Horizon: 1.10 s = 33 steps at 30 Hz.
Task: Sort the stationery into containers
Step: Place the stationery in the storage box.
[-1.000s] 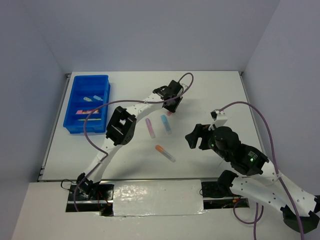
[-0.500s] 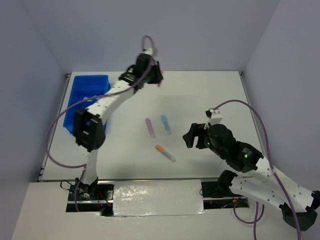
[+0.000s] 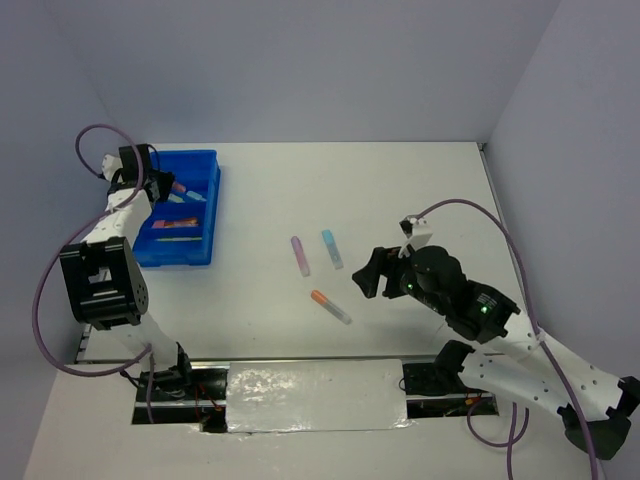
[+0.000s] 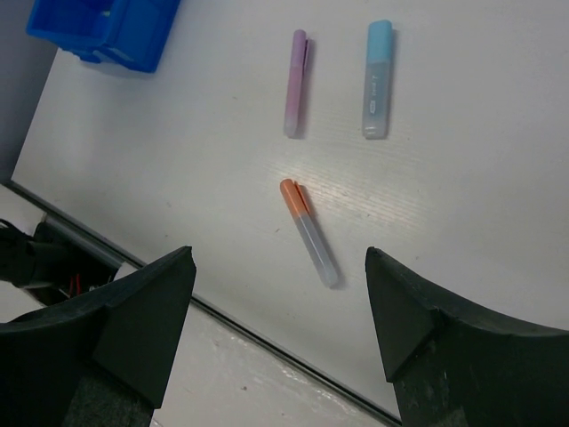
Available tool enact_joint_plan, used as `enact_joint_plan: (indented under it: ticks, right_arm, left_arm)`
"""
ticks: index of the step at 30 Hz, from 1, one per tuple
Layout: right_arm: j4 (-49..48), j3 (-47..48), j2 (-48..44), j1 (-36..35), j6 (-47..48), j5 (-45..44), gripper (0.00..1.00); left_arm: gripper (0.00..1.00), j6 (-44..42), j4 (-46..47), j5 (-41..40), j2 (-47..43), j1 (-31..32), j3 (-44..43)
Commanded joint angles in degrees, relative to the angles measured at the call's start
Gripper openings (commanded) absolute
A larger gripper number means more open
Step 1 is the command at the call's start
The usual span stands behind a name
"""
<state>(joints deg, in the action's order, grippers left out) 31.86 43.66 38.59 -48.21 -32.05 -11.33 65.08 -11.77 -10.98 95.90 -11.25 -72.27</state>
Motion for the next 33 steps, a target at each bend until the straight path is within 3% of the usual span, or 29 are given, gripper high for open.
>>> enact_joint_plan:
  ticks: [1,3,14,18,21,29,32,33]
  right_arm:
    - [-6.2,-0.9,2.7,0.0,0.7,4.7,0.84]
    - [-7.2,-1.1,4.7,0.0,0.9,7.1,0.84]
    - [-8.8,0.3,9.7,0.0,2.3,8.3,0.83]
    - [-9.4,0.7,11.2,0.0,3.0,8.8,0.83]
    - [-9.7,0.8,12.0,0.0,3.7,9.4,0.83]
    - [-12.5,-0.2,16.2,0.0,9.0,12.9,0.84]
    - [-7.6,2.6,23.5,-0.1,9.9,8.5,0.84]
    - [-6.7,3.9,27.6,-0.3,10.5,7.5,0.84]
  left_arm:
    - [0.08,3.2,4.9,5.1,3.0,-1.9,-4.7]
    - [0.09,3.7,4.8,4.6,4.1,-2.5,-4.6]
    - [0.38,5.8,10.3,7.1,9.0,-3.3,-2.8]
    - [0.67,6.2,10.5,6.8,8.9,-3.3,-2.4]
    - [0.81,6.5,10.5,6.6,7.9,-3.4,-2.2]
    - [0.86,4.3,8.4,7.0,0.2,-3.3,-3.9]
    - [0.99,-2.2,7.6,12.7,-4.7,-2.1,-5.7]
    - [0.99,-6.2,4.7,14.8,-5.8,-1.6,-7.4]
